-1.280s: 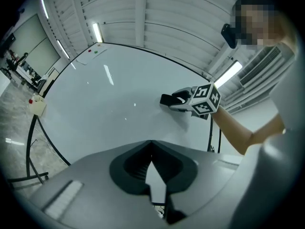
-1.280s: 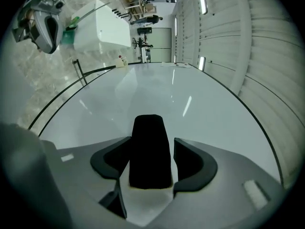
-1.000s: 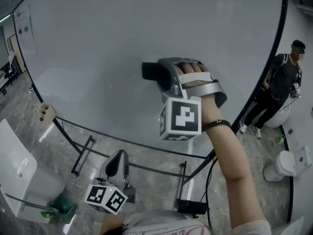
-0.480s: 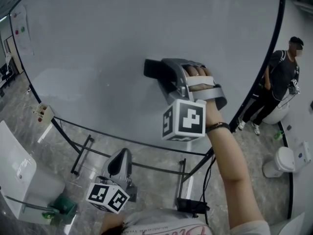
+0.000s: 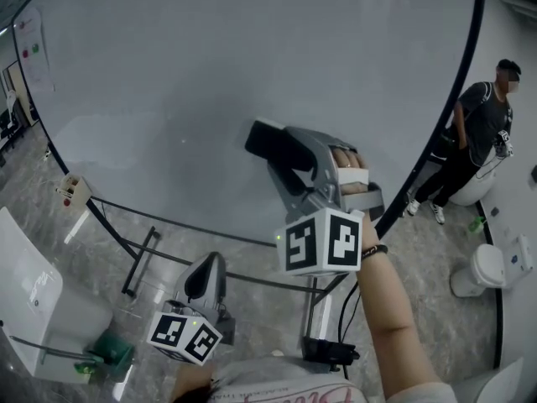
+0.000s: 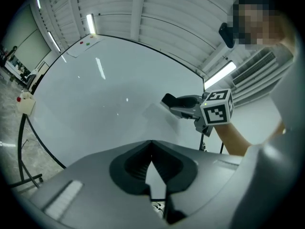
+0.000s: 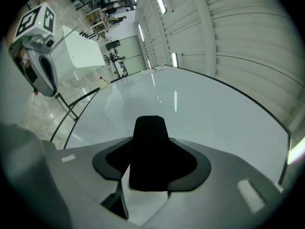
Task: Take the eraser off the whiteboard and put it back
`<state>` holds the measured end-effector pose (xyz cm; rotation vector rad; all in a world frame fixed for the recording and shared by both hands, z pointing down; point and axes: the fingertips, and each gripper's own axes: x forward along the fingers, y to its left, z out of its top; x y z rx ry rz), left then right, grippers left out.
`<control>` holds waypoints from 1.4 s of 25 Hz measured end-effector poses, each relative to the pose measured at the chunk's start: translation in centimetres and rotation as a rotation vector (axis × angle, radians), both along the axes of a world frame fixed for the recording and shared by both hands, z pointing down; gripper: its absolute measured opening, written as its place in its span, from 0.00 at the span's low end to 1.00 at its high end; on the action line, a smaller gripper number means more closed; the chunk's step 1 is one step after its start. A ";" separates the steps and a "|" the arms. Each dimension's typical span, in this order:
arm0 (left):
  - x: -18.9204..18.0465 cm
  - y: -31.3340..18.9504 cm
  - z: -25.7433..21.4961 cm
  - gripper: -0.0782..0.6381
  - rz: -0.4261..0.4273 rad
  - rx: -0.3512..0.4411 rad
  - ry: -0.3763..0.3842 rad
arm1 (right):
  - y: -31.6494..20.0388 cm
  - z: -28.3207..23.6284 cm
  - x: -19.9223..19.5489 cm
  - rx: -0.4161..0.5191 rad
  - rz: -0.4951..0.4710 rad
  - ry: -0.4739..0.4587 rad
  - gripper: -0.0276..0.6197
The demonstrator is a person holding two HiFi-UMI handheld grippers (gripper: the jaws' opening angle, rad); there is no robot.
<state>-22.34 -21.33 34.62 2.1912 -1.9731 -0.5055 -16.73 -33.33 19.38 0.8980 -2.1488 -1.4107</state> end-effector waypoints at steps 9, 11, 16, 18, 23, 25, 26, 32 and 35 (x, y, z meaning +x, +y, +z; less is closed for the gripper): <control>0.7 0.6 -0.6 0.11 0.015 0.014 -0.005 | 4.0 4.3 1.2 -0.342 -0.146 -0.275 0.40; 0.9 0.7 -0.6 0.11 0.019 0.016 -0.006 | 4.6 5.0 1.7 -0.412 -0.166 -0.334 0.40; 0.8 0.7 -0.7 0.11 0.024 0.020 -0.004 | 5.5 6.9 2.4 -0.628 -0.238 -0.535 0.40; 1.0 0.8 -0.8 0.11 0.025 0.022 -0.005 | 5.5 7.8 3.0 -0.722 -0.258 -0.620 0.40; 1.2 0.8 -1.0 0.11 0.028 0.024 -0.009 | 6.0 9.4 4.3 -0.868 -0.306 -0.785 0.40; 1.3 0.8 -1.1 0.11 0.030 0.028 -0.011 | 6.5 9.9 4.6 -0.894 -0.325 -0.832 0.40; 1.4 0.7 -1.1 0.11 0.031 0.030 -0.012 | 6.8 10.1 4.8 -0.902 -0.330 -0.848 0.40; 1.8 0.7 -1.4 0.11 0.035 0.039 -0.026 | 7.7 12.3 5.1 -0.905 -0.309 -0.841 0.40; 2.1 0.6 -1.2 0.11 0.047 0.025 -0.046 | 7.7 12.5 5.2 -0.901 -0.303 -0.828 0.40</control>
